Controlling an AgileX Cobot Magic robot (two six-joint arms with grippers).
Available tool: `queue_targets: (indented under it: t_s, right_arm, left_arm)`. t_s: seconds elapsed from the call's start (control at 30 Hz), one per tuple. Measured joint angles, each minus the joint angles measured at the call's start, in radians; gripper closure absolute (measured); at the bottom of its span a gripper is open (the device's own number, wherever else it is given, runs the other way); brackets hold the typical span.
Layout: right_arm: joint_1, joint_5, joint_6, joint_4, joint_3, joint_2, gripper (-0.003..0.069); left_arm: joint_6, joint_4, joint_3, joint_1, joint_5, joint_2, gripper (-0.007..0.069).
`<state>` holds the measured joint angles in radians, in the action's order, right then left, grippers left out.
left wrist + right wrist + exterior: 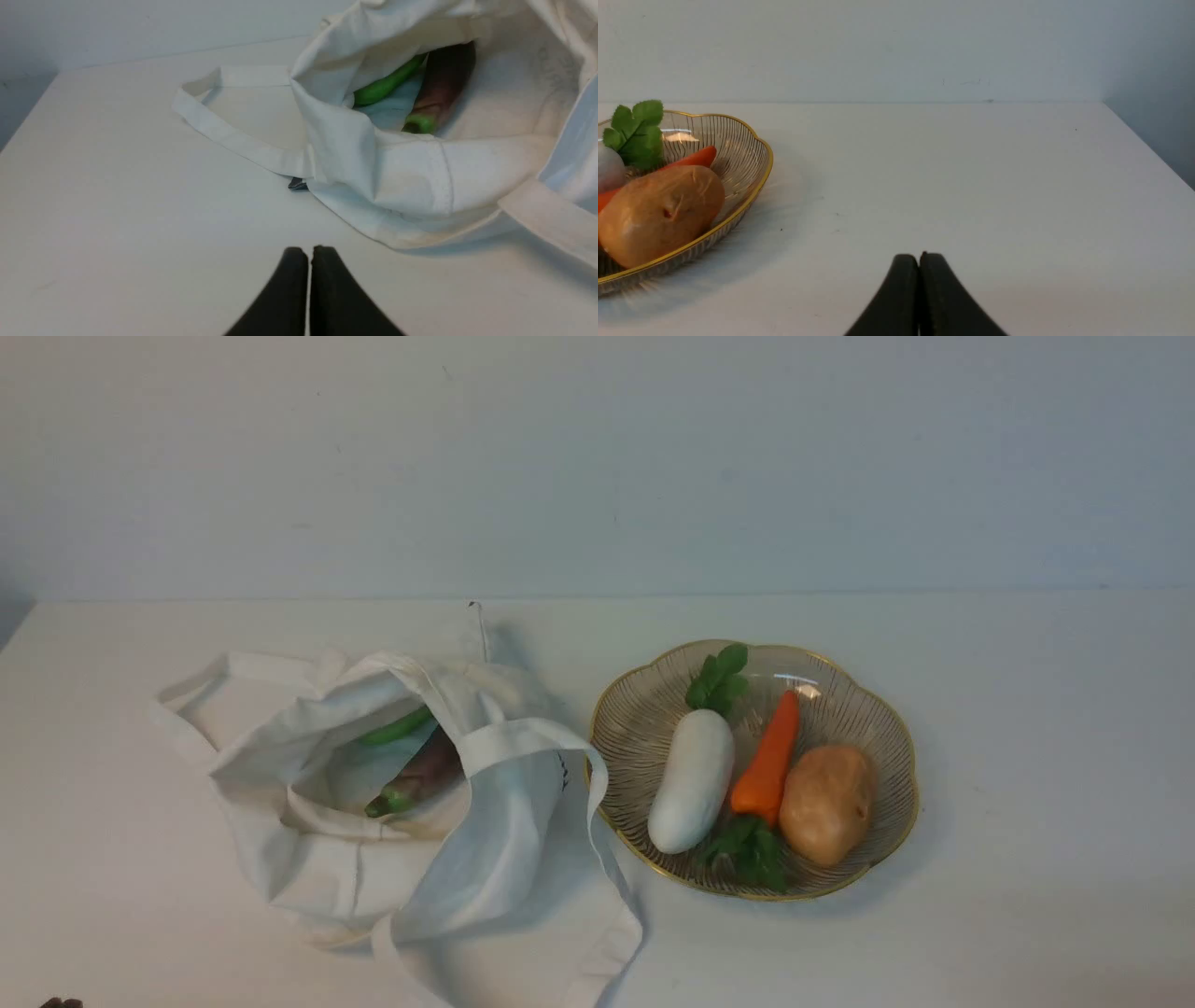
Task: Take vegetables from cloth bag on white table place on plate.
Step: 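Reach into the white cloth bag and grasp a vegetable inside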
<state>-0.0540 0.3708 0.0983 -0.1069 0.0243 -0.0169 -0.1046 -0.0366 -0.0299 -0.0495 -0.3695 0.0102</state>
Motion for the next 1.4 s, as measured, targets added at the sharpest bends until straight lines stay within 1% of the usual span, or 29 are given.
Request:
queue_targets:
  t_s: [1.0, 1.1, 1.13, 1.17, 1.23, 1.27, 1.3, 1.33, 1.4]
  right_arm:
    - [0.0, 0.0, 0.0, 0.0, 0.0, 0.0, 0.0669]
    - [0.0, 0.0, 0.0, 0.0, 0.0, 0.0, 0.0669]
    - [0.0, 0.0, 0.0, 0.0, 0.0, 0.0, 0.0669]
    - [0.0, 0.0, 0.0, 0.0, 0.0, 0.0, 0.0669]
    - [0.0, 0.0, 0.0, 0.0, 0.0, 0.0, 0.0669]
    - [0.0, 0.0, 0.0, 0.0, 0.0, 0.0, 0.0669]
    - [0.0, 0.0, 0.0, 0.0, 0.0, 0.0, 0.0669]
    - [0.0, 0.0, 0.0, 0.0, 0.0, 0.0, 0.0669]
    - [0.0, 0.0, 0.0, 0.0, 0.0, 0.0, 0.0669]
  left_arm:
    - [0.0, 0.01, 0.0, 0.0, 0.0, 0.0, 0.0629]
    - [0.014, -0.002, 0.0, 0.0, 0.011, 0.0, 0.0629]
    - [0.052, -0.05, 0.0, 0.0, 0.046, 0.0, 0.0629]
    - [0.064, -0.068, 0.0, 0.0, 0.066, 0.0, 0.0629]
    - [0.152, -0.239, 0.0, 0.0, 0.161, 0.0, 0.0629]
    - [0.164, -0.239, 0.0, 0.0, 0.174, 0.0, 0.0629]
    - [0.207, -0.337, 0.0, 0.0, 0.215, 0.0, 0.0629]
    - [0.228, -0.413, 0.0, 0.0, 0.253, 0.0, 0.0629]
    - [0.24, -0.483, 0.0, 0.0, 0.316, 0.0, 0.0629]
